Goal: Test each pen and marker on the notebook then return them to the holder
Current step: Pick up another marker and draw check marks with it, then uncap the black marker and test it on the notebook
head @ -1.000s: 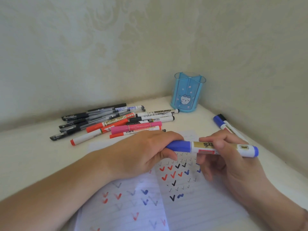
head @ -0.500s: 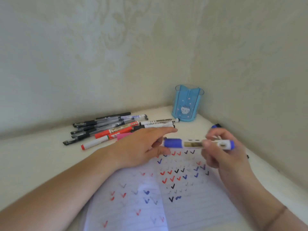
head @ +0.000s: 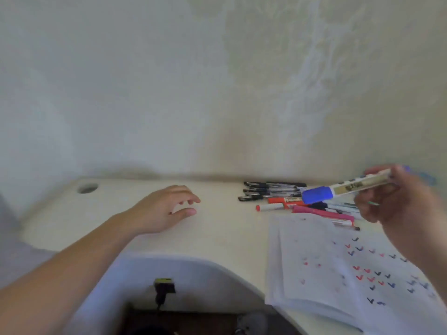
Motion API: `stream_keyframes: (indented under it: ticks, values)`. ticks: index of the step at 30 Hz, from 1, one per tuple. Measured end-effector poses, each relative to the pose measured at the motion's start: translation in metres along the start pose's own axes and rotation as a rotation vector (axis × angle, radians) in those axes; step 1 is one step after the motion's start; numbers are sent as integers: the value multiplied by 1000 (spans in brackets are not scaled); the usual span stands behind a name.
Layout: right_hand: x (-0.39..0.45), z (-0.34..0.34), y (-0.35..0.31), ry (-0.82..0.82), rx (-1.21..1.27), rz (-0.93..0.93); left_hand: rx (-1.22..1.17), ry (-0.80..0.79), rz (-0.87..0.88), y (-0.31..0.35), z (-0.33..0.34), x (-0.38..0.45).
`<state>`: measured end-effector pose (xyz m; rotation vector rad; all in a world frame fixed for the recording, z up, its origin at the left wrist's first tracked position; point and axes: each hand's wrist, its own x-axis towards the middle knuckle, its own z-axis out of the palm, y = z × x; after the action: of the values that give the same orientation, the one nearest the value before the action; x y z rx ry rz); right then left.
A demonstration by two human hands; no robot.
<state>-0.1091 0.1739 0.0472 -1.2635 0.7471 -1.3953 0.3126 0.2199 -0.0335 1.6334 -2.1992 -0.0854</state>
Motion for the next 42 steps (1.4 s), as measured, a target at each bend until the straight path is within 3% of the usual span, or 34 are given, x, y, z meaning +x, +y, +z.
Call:
stream_keyframes:
  ticks: [8, 13, 16, 18, 22, 25, 29, 33, 37, 40, 42]
  values:
    - [-12, 178, 43, -539, -231, -29, 94, 155, -301, -69, -38, -106]
    - [-39, 246, 74, -838, -457, 52, 59, 113, -382, -88, -52, -129]
    - [-53, 263, 87, -1035, -791, 11, 11, 89, -400, -94, -59, -133]
    - [-57, 263, 87, -1078, -973, -70, 26, 98, -378, -96, -62, -130]
    - [-55, 252, 49, -952, -718, -186, 16, 118, -344, -86, -66, -116]
    - [-41, 224, 3, -725, -413, -287, 16, 123, -297, -69, -66, -95]
    - [-15, 152, -47, -469, -351, -290, 2, 156, -154, -37, -56, -46]
    - [13, 60, -54, -93, -462, -194, -71, 198, -21, 12, -35, 21]
    - [43, -35, -17, 182, -686, -59, -263, 248, 176, 95, -6, 101]
    - [65, -91, 29, 176, -1127, 42, -278, 158, 267, 159, 28, 159]
    - [74, -110, 50, 92, -1432, 100, -249, 58, 221, 190, 55, 188]
